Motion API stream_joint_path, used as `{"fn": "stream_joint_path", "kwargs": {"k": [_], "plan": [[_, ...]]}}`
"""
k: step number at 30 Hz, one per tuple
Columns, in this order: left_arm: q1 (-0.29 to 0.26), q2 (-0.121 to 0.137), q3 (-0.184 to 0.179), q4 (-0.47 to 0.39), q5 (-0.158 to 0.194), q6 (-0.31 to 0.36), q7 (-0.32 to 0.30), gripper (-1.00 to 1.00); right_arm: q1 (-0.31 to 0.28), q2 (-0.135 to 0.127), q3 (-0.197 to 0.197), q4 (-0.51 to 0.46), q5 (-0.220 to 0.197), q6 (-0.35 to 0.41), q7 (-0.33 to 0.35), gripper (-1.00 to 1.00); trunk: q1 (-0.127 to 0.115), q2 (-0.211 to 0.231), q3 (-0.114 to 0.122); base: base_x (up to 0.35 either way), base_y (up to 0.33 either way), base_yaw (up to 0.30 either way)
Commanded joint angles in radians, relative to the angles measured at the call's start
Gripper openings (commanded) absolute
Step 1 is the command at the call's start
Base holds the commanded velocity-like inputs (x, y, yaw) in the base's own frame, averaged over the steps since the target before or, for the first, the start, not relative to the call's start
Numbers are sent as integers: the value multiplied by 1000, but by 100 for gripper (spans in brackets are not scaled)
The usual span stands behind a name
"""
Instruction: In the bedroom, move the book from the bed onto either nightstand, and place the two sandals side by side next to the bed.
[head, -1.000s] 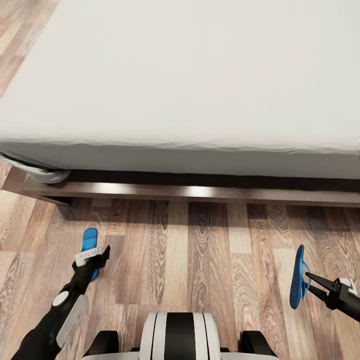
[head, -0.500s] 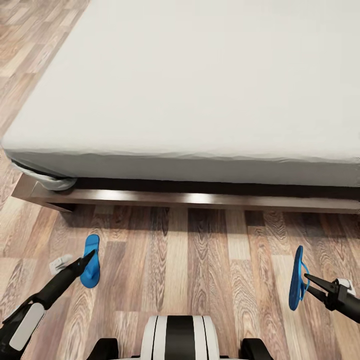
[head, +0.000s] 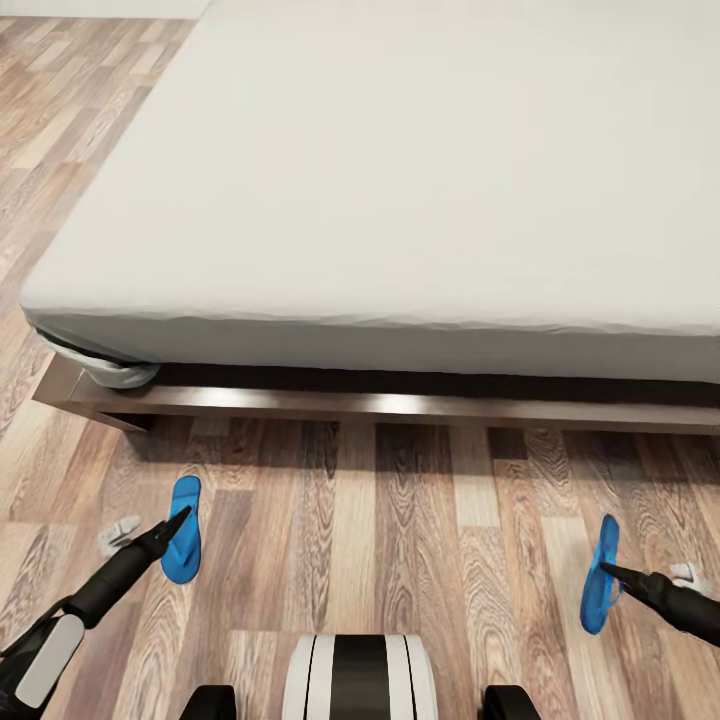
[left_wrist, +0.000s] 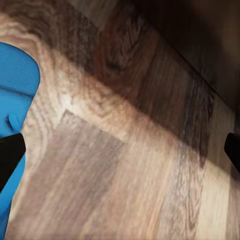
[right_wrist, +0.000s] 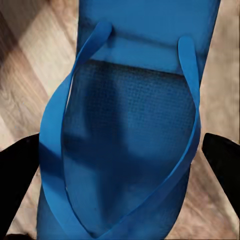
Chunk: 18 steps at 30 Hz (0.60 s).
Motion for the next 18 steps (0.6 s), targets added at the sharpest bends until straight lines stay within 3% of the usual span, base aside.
{"fn": "stream_joint_path", "kwargs": {"k": [1, 4, 8, 12, 18], "plan": [[0, -1, 1, 0, 10, 10, -5, 100, 0, 0, 0, -17, -7, 9, -71, -100, 0, 0, 0, 0, 0, 0], [0, -11, -1, 1, 10, 10, -4, 100, 0, 1, 2, -49, -7, 8, -235, -100, 0, 0, 0, 0, 0, 0], [0, -18, -1, 1, 9, 9, -3, 100, 0, 1, 3, -60, -2, 7, -344, -100, 0, 0, 0, 0, 0, 0], [-1, -20, -1, 1, 8, 9, -3, 100, 0, 4, 2, -74, 64, -2, -501, -100, 0, 0, 0, 0, 0, 0], [0, -20, -7, 2, 8, 9, -3, 100, 0, 16, 3, -105, 119, -58, -559, -100, 0, 0, 0, 0, 0, 0]]}}
